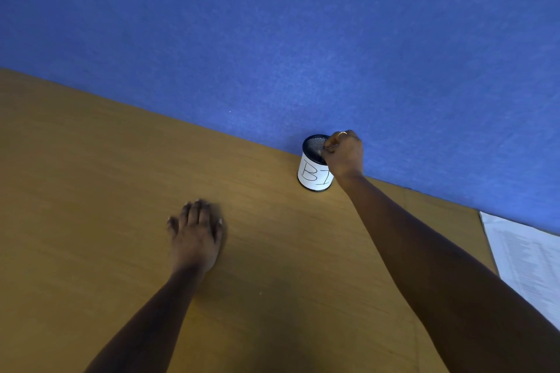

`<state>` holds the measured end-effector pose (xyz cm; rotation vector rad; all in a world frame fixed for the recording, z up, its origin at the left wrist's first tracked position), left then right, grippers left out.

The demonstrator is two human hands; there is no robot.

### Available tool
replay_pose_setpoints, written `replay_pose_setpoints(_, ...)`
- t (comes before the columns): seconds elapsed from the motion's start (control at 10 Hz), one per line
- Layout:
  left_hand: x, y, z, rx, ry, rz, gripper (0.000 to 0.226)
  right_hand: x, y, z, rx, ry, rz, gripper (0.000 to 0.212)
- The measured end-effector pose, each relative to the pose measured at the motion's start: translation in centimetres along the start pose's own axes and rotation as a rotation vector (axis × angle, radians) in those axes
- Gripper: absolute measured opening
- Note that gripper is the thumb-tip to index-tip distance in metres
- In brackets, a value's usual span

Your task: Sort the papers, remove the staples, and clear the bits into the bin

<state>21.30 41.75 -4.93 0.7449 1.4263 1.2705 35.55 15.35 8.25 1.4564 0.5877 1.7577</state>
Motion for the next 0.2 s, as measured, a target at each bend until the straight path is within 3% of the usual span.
replay_pose_setpoints(0.1, 0.2, 0.1, 0.0, -0.019, -0.003, -0.005, 0.061, -0.2, -0.1, -0.2, 0.000, -0.011, 0.008, 0.020)
replay_pose_setpoints(0.2, 0.2, -0.3, 0.0, 0.008, 0.011, -0.016, 0.059, 0.2, -0.8, -1.3, 0.041, 0.000, 0.043, 0.045)
Point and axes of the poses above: each hand's wrist, its own z-axis towards the middle knuckle, its own y-axis out of the back of the hand, x = y × z, the point moved 7 cm from there along z, towards the middle knuckle, and after that the axes turned 2 degrees about y, right-handed, at the moved point
